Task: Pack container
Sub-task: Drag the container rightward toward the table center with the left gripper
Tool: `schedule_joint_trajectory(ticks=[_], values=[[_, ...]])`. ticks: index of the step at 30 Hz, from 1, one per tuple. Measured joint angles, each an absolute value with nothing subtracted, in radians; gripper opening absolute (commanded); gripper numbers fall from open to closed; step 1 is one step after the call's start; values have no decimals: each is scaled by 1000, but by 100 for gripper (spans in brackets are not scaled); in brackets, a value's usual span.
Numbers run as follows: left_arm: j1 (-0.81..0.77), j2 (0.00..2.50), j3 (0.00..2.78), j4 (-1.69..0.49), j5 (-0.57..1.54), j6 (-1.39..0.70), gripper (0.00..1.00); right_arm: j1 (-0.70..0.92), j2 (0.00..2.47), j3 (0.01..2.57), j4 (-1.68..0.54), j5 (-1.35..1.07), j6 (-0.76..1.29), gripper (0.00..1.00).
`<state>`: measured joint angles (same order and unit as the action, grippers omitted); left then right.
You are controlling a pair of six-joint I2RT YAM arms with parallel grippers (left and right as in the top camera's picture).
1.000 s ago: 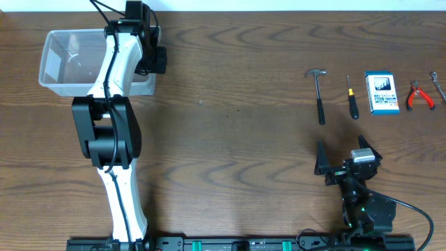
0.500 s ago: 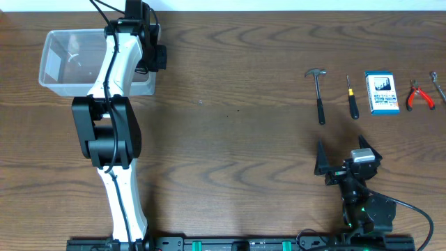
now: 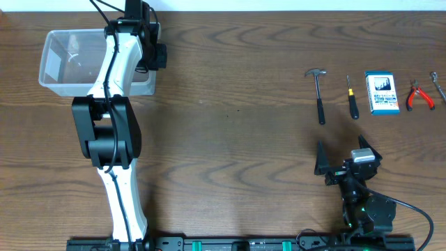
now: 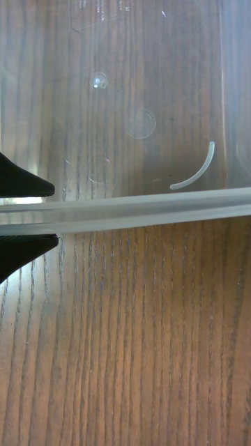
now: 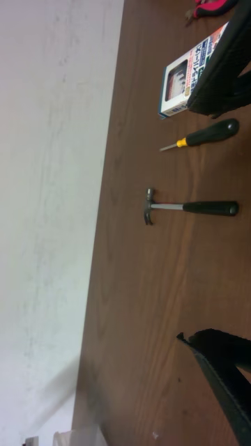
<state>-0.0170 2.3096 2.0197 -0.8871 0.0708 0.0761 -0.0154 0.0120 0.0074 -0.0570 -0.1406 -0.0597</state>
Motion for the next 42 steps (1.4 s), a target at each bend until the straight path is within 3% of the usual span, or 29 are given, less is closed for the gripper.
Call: schedule_joint_trajectory(ticks=[42], values=[[-139, 2240, 2020, -914, 71, 49, 6, -15, 12, 7, -57, -141, -60, 99]])
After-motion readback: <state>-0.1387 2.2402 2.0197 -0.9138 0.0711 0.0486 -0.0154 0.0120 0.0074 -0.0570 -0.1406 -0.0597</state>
